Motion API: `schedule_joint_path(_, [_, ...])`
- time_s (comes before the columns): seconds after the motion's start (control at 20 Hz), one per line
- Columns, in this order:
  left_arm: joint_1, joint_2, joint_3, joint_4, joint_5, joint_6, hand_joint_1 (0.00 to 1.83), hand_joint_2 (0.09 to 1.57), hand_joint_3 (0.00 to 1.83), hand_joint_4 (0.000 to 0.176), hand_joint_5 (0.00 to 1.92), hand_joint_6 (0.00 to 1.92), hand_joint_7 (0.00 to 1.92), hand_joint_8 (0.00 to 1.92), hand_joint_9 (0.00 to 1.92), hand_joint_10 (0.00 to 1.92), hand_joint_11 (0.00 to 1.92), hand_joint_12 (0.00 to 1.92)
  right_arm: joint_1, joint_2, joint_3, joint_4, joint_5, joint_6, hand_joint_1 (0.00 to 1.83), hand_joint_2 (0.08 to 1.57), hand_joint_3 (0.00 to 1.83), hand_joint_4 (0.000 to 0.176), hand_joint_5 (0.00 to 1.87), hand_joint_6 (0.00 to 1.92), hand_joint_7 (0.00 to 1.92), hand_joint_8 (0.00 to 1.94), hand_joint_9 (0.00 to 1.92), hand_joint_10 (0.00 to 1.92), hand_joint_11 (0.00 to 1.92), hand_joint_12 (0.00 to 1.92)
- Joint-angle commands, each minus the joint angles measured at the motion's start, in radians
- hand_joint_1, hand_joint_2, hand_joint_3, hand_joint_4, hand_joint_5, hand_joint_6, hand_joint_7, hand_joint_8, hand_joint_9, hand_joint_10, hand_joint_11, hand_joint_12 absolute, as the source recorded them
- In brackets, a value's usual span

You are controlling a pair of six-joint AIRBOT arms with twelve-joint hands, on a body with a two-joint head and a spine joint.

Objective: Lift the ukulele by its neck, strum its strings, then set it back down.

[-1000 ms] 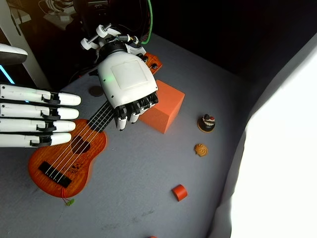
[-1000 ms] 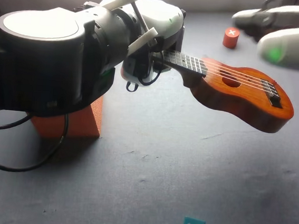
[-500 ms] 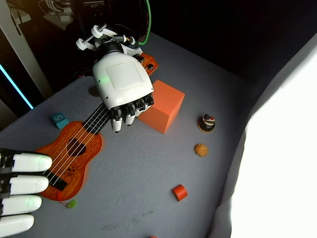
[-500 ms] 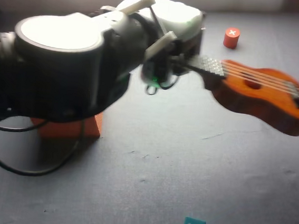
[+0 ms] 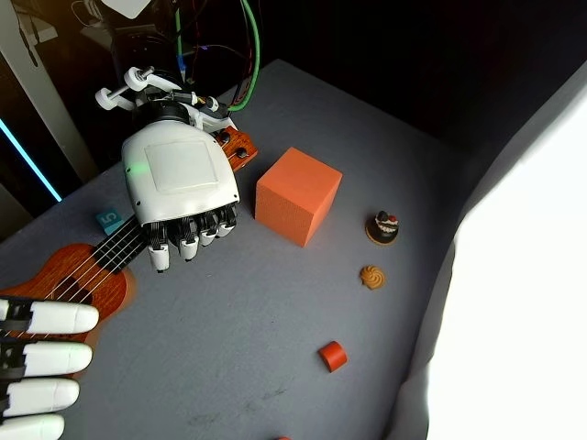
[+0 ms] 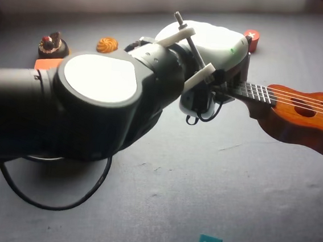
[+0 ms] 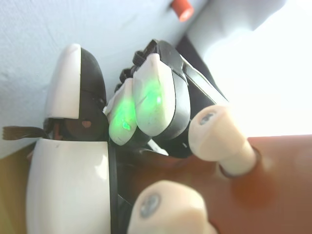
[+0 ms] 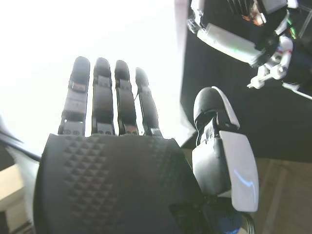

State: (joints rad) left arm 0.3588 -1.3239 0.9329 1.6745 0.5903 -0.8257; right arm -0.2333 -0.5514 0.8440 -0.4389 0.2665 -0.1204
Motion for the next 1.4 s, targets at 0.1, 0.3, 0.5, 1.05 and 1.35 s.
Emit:
schedule_joint_path(0.1, [0.012,-0.023,0.014,0.156,0.015,-0.089,1.46,1.28,0.01,0.176,1.34,1.92,1.50,1.92,1.62,1.92,1.66,1.92,0.011,0.007,-0.012,0.067,0.121,-0.045,0.13,1.29,0.00,0.000,0.21,0.00,0.20,0.00,0.20,0.02,0.00,0.43])
schedule_joint_path(0.3, [0.053,-0.042,0.031,0.248,0.036,-0.168,1.45,1.27,0.00,0.175,1.35,1.92,1.51,1.92,1.62,1.92,1.67,1.92,0.010,0.002,-0.029,0.068,0.133,-0.056,0.13,1.29,0.00,0.000,0.21,0.00,0.20,0.00,0.20,0.02,0.00,0.38])
schedule_joint_path(0.5, [0.104,-0.061,0.053,0.354,0.049,-0.267,1.47,1.27,0.00,0.175,1.36,1.92,1.52,1.92,1.62,1.92,1.67,1.92,0.009,0.000,-0.033,0.068,0.137,-0.056,0.12,1.30,0.00,0.000,0.22,0.01,0.21,0.00,0.19,0.01,0.00,0.42])
schedule_joint_path(1.05, [0.198,-0.119,0.123,0.494,0.109,-0.350,1.47,1.28,0.01,0.176,1.35,1.92,1.50,1.92,1.62,1.92,1.66,1.92,0.008,0.000,-0.035,0.072,0.147,-0.056,0.14,1.29,0.00,0.000,0.24,0.01,0.24,0.00,0.22,0.02,0.00,0.44])
schedule_joint_path(1.35, [0.236,-0.155,0.177,0.550,0.117,-0.414,1.47,1.26,0.00,0.176,1.33,1.92,1.46,1.92,1.57,1.92,1.61,1.92,0.008,0.000,-0.035,0.072,0.149,-0.056,0.11,1.30,0.00,0.000,0.18,0.00,0.19,0.00,0.17,0.00,0.00,0.30])
